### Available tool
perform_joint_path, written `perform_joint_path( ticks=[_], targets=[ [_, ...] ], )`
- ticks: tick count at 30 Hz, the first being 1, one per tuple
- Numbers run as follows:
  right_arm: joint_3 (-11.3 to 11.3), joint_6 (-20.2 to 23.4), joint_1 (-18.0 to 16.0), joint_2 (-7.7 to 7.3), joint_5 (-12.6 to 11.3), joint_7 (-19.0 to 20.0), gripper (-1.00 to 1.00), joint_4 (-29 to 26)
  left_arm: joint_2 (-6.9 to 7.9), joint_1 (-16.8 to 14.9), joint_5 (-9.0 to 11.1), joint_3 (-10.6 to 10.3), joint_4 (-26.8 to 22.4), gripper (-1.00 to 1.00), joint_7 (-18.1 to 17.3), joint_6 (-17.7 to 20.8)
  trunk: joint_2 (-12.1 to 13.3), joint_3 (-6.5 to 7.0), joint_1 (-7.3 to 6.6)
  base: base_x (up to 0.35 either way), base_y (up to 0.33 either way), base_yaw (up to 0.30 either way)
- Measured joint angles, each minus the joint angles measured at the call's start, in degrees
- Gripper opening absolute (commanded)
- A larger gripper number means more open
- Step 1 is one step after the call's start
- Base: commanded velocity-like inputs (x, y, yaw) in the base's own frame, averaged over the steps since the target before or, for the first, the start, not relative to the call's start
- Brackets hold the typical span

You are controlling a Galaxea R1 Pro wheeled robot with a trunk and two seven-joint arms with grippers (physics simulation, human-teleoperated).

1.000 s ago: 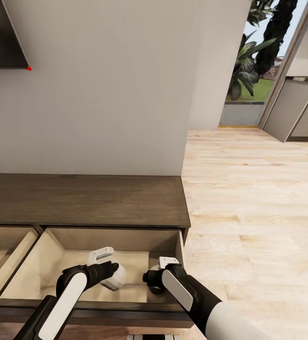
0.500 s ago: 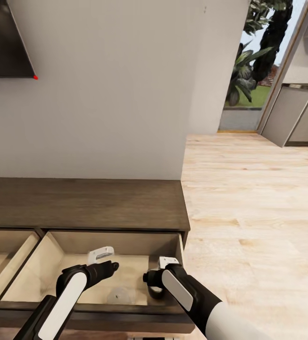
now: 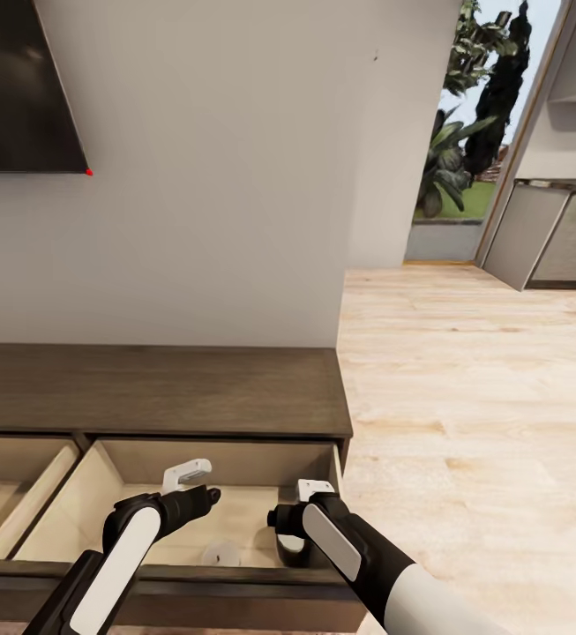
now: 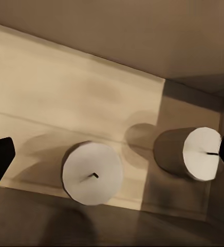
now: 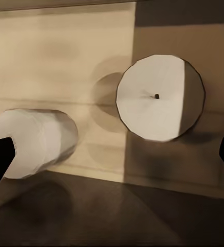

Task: Place each of the two pumpkins and all three candles from the living room inside a cabinet in the living room (use any cabinet), then make sure every cabinet is closed, and position the cauldron so it is next to a table in the living room.

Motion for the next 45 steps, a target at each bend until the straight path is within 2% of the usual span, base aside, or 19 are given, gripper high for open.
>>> perform_joint_path(
  ticks=[11,22,45],
  targets=[
    [0.01,-0.28,0.00,-0.06,0.13,0.14,1.00,-0.63,0.00,0.03,0.00,0.01,0.00,1.00,0.00,0.00,0.15,2.44,-0.30,-0.015,0.000,0.000],
    [0.01,-2.69,0.00,-0.10,-0.02,0.15,1.00,-1.05,0.00,-0.01,0.00,0.00,0.03,1.00,0.00,0.00,0.29,4.88,-0.58,0.000,0.000,0.000],
    [-0.06,-2.97,0.00,-0.19,-0.12,0.18,1.00,-3.27,0.00,-0.02,0.00,-0.03,0.16,1.00,-0.01,0.00,9.50,9.01,-5.62,0.000,0.000,0.000]
  ],
)
